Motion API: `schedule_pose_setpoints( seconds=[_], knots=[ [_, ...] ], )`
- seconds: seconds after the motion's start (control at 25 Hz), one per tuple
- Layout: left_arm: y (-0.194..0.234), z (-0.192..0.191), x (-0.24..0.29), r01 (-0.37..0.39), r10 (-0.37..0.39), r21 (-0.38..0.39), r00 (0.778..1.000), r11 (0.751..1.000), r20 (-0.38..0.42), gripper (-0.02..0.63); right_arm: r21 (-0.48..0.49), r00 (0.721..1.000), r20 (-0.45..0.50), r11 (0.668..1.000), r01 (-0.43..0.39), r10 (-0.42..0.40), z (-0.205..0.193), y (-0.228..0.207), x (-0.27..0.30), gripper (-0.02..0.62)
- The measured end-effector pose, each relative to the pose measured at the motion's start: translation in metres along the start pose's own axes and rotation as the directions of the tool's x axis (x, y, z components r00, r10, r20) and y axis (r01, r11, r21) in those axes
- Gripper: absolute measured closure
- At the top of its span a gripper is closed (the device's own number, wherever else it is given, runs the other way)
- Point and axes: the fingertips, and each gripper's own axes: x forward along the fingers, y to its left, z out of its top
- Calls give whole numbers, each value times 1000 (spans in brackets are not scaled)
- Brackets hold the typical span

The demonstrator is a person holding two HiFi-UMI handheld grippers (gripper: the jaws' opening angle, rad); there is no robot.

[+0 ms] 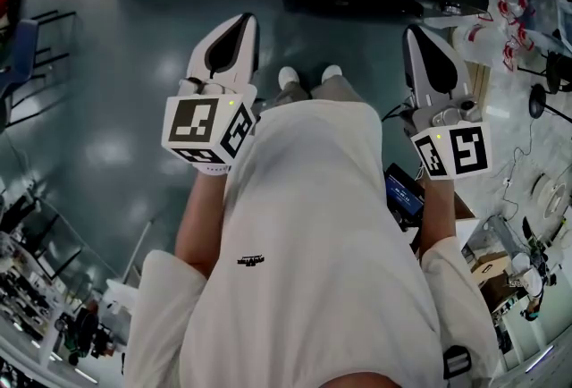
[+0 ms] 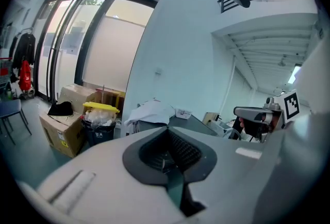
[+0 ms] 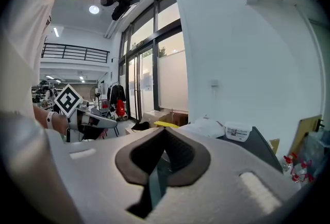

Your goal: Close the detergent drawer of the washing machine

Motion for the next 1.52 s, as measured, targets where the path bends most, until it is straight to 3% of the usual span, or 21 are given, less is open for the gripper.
schedule_pose_setpoints(
  seconds=[0.64, 1.52],
  knots=[
    [1, 31, -13, 26, -28, 22, 997, 999, 78, 588, -89, 999, 28, 995, 38, -35, 8, 13, -17, 594],
    [-23, 21, -18, 66, -68, 32, 995, 997, 75, 588, -68, 999, 34, 997, 32, -30, 7, 19, -24, 594]
  ],
)
